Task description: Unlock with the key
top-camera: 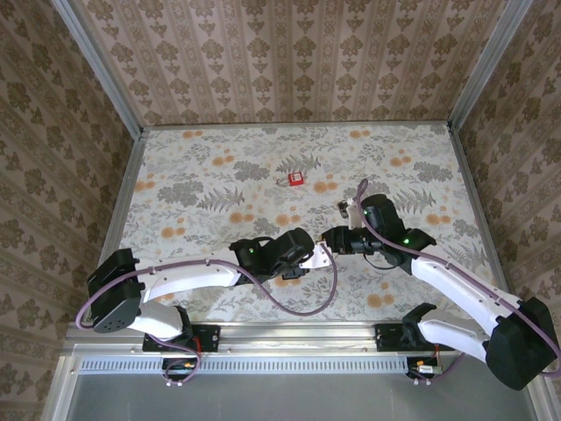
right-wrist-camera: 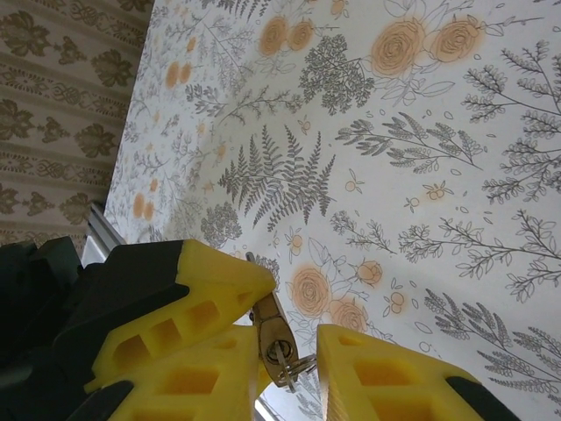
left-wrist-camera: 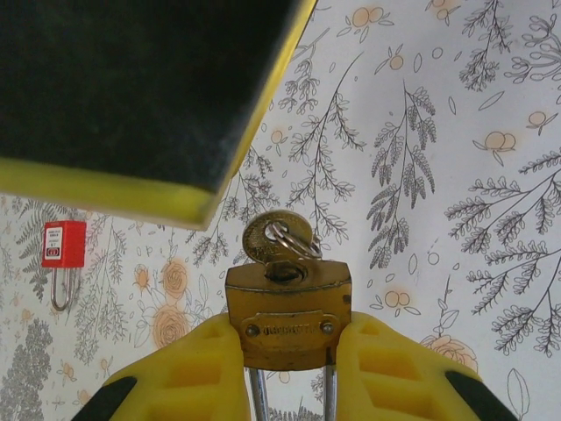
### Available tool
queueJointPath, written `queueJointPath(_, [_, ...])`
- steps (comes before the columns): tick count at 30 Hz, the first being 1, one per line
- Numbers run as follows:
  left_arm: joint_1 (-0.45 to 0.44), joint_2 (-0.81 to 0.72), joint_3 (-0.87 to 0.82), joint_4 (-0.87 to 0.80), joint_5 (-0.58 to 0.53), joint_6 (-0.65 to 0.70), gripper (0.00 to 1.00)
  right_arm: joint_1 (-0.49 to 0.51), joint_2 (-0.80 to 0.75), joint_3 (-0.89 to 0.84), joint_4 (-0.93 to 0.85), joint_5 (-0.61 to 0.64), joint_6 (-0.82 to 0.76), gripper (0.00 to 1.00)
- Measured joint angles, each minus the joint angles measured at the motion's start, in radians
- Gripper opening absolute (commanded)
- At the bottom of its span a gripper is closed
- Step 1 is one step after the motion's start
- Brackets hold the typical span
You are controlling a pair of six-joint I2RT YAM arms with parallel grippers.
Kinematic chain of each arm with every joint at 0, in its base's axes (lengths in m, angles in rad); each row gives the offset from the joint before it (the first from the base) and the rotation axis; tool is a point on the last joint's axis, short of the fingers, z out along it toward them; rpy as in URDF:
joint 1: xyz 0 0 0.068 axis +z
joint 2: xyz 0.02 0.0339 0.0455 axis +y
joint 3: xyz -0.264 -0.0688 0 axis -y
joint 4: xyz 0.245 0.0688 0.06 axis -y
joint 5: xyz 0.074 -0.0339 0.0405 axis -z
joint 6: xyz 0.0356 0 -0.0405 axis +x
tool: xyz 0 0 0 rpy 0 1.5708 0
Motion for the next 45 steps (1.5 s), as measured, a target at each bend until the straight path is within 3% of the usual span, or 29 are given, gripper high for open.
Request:
queueJointPath(26, [-0.009, 0.006, 0.001, -0.006, -0.041, 0.02, 0.09, 0.039, 0.055, -0.006, 0.038, 0.001, 0.023, 0.17])
queueJointPath(36, [-0.03, 0.006, -0.007, 0.0, -0.106, 0.059, 0.09, 0.039, 0.057, -0.018, 0.044, 0.001, 0.028, 0.12])
queueJointPath(45, [-0.061, -0.013, -0.079, 0.101, -0.204, 0.117, 0.09, 0.039, 0.07, -0.038, 0.104, -0.019, 0.109, 0.1])
